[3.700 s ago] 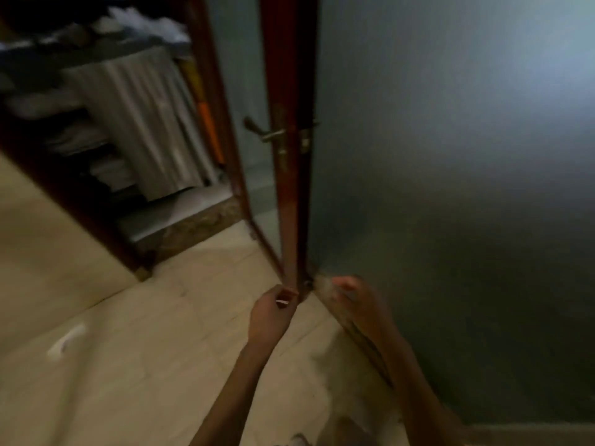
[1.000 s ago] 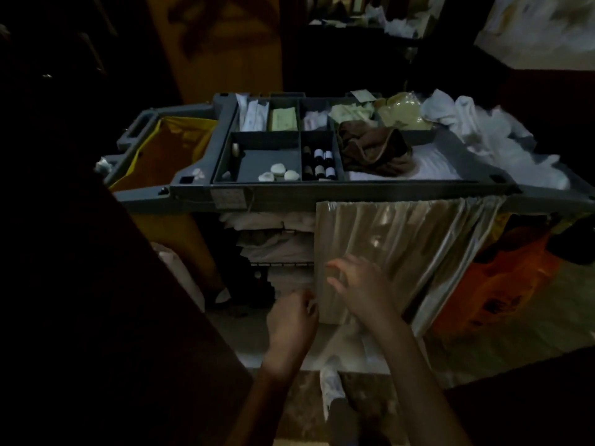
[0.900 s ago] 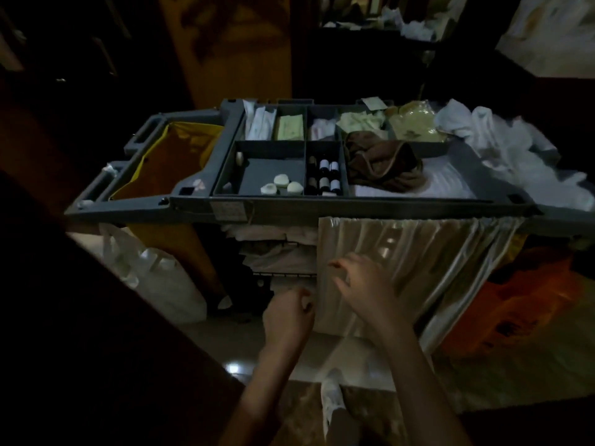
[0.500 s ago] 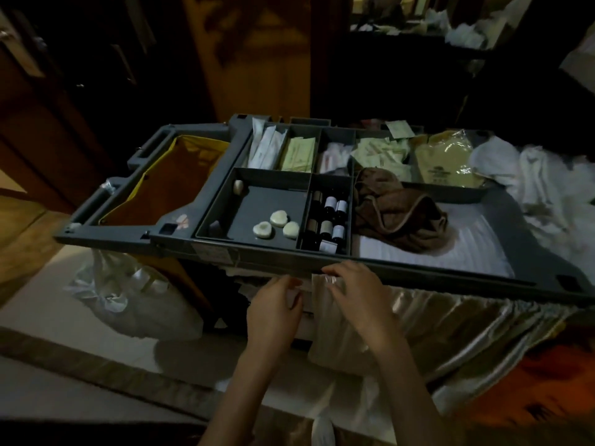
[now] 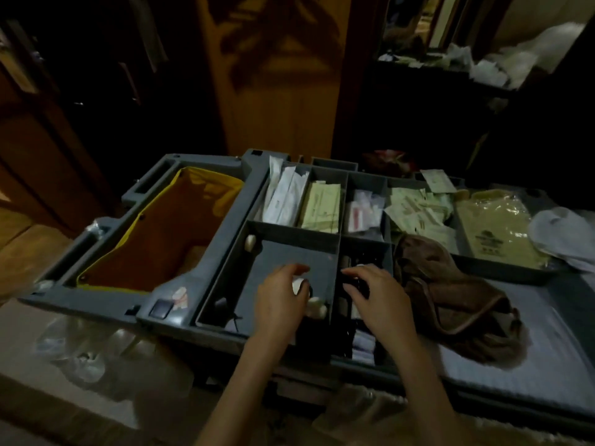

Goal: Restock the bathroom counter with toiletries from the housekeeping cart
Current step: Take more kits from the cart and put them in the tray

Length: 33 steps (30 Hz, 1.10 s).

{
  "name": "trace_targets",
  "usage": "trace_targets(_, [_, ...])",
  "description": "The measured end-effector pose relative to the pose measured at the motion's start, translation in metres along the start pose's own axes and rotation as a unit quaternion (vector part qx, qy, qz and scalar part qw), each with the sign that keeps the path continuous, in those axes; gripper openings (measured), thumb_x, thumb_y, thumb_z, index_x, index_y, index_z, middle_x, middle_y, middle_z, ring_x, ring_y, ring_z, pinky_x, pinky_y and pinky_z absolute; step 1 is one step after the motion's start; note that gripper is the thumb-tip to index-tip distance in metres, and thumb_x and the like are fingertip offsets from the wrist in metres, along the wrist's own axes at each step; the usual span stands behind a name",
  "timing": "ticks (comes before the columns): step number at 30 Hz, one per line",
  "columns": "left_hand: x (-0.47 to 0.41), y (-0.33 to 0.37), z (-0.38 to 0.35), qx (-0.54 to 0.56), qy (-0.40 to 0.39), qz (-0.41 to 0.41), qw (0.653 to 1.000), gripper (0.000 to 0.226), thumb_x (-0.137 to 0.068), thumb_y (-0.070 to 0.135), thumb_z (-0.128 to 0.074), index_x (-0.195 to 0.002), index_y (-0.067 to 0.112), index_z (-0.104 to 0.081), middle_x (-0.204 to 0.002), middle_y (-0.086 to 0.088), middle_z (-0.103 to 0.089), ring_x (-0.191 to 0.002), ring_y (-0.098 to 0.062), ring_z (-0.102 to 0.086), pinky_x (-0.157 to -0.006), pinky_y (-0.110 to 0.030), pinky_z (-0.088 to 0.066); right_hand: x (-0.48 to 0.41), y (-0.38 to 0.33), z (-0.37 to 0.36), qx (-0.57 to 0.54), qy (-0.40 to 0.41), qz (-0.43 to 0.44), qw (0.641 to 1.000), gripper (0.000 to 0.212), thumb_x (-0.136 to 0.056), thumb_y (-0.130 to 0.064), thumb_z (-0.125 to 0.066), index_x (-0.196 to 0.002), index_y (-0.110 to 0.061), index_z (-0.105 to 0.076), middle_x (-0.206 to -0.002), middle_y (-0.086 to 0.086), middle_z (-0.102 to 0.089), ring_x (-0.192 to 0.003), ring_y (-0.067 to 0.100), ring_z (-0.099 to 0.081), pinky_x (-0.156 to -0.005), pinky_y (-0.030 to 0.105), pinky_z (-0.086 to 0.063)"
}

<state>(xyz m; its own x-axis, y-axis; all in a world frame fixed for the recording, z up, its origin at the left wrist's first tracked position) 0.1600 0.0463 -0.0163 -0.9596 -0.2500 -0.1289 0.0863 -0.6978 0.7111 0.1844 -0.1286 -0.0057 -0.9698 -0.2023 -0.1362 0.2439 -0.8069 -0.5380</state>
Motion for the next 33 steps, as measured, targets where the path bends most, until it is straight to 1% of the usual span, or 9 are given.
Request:
trace_targets(2, [-0.036, -0.007, 0.002, 0.002, 0.006, -0.009, 1.0, 0.027, -0.092, 0.02, -0.06, -0.119, 0.021, -0.063, -0.118, 0.004, -0.064, -0.107, -0.012, -0.058, -0.079, -0.016, -0.038, -0.032, 0.0, -0.002, -0.014, 0.02, -0.013, 1.0, 0.023, -0.094, -0.025, -0.061, -0.116, -0.023, -0.066, -0.115, -0.004, -0.062, -0.107, 0.018, -0.057, -0.083, 0.029, -0.049])
trace_targets(6, [-0.087, -0.028, 0.002, 0.012, 0.025, -0.027, 0.999, 0.025, -0.088, 0.015, -0.063, -0.112, 0.02, -0.066, -0.11, 0.004, -0.067, -0.101, -0.012, -0.061, -0.078, -0.024, -0.047, -0.082, -0.002, -0.014, -0.018, 0.036, -0.051, 0.998, 0.028, -0.095, -0.028, -0.059, -0.122, -0.02, -0.063, -0.119, -0.002, -0.061, -0.108, 0.017, -0.058, -0.086, 0.029, -0.05])
trace_targets(13, [-0.138, -0.048, -0.001, 0.094, 0.055, -0.053, 0.993, 0.028, -0.086, 0.007, -0.063, -0.109, 0.021, -0.066, -0.102, 0.005, -0.069, -0.09, -0.009, -0.064, -0.077, -0.028, -0.053, -0.129, -0.004, -0.045, -0.078, 0.059, -0.078, 0.992, 0.031, -0.093, -0.019, -0.062, -0.124, -0.015, -0.062, -0.121, 0.003, -0.062, -0.105, 0.017, -0.061, -0.085, 0.025, -0.048])
trace_targets(17, [-0.164, -0.052, -0.004, 0.119, 0.051, -0.063, 0.989, 0.027, -0.086, 0.008, -0.063, -0.11, 0.022, -0.066, -0.101, 0.006, -0.068, -0.09, -0.008, -0.062, -0.078, -0.029, -0.054, -0.164, -0.009, -0.074, -0.095, 0.016, -0.118, 0.988, 0.043, -0.094, -0.019, -0.06, -0.135, -0.015, -0.051, -0.134, 0.006, -0.053, -0.118, 0.021, -0.055, -0.095, 0.028, -0.043])
trace_targets(20, [-0.175, -0.058, -0.01, 0.123, 0.046, -0.056, 0.99, 0.027, -0.087, 0.009, -0.063, -0.111, 0.021, -0.065, -0.103, 0.005, -0.067, -0.092, -0.007, -0.062, -0.081, -0.028, -0.055, -0.185, -0.006, -0.09, -0.096, 0.015, -0.167, 0.981, 0.053, -0.093, -0.018, -0.06, -0.143, -0.015, -0.041, -0.141, 0.01, -0.045, -0.124, 0.026, -0.051, -0.101, 0.032, -0.041])
trace_targets(25, [-0.177, -0.066, -0.014, 0.157, 0.047, -0.042, 0.986, 0.025, -0.088, 0.01, -0.063, -0.111, 0.02, -0.066, -0.104, 0.005, -0.066, -0.096, -0.007, -0.063, -0.085, -0.032, -0.056, -0.198, 0.005, -0.105, -0.147, 0.024, -0.224, 0.963, 0.061, -0.088, -0.017, -0.065, -0.143, -0.017, -0.038, -0.137, 0.011, -0.048, -0.111, 0.026, -0.058, -0.095, 0.041, -0.049])
trace_targets(27, [-0.176, -0.064, -0.014, 0.161, 0.045, -0.045, 0.985, 0.026, -0.088, 0.009, -0.062, -0.112, 0.021, -0.065, -0.104, 0.005, -0.066, -0.096, -0.008, -0.063, -0.084, -0.032, -0.056, -0.199, 0.009, -0.106, -0.133, 0.026, -0.231, 0.963, 0.06, -0.088, -0.021, -0.066, -0.142, -0.015, -0.039, -0.13, 0.009, -0.053, -0.114, 0.027, -0.056, -0.094, 0.038, -0.048])
trace_targets(30, [-0.175, -0.063, -0.014, 0.158, 0.044, -0.045, 0.985, 0.027, -0.089, 0.008, -0.062, -0.112, 0.02, -0.065, -0.104, 0.004, -0.066, -0.096, -0.009, -0.062, -0.085, -0.032, -0.056, -0.196, 0.014, -0.11, -0.159, 0.009, -0.253, 0.954, 0.058, -0.089, -0.029, -0.066, -0.14, -0.012, -0.045, -0.106, 0.003, -0.064, -0.101, 0.022, -0.062, -0.088, 0.035, -0.051])
trace_targets(33, [-0.175, -0.063, -0.014, 0.164, 0.041, -0.043, 0.985, 0.028, -0.089, 0.007, -0.061, -0.114, 0.019, -0.065, -0.106, 0.005, -0.065, -0.099, -0.008, -0.062, -0.087, -0.032, -0.056, -0.193, 0.014, -0.111, -0.105, -0.002, -0.261, 0.959, 0.057, -0.088, -0.04, -0.064, -0.136, -0.014, -0.047, -0.105, 0.003, -0.066, -0.1, 0.024, -0.063, -0.086, 0.036, -0.051])
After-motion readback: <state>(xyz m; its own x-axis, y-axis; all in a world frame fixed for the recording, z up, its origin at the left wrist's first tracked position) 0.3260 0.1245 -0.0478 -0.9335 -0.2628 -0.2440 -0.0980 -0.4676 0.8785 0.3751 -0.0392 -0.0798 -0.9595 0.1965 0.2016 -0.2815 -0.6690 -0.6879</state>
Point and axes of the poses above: each hand's wrist, its own x-axis away from the middle knuckle, its own z-axis out of the back of the hand, y = z × x, the point moved 8 cm from there along -x, towards the middle knuckle
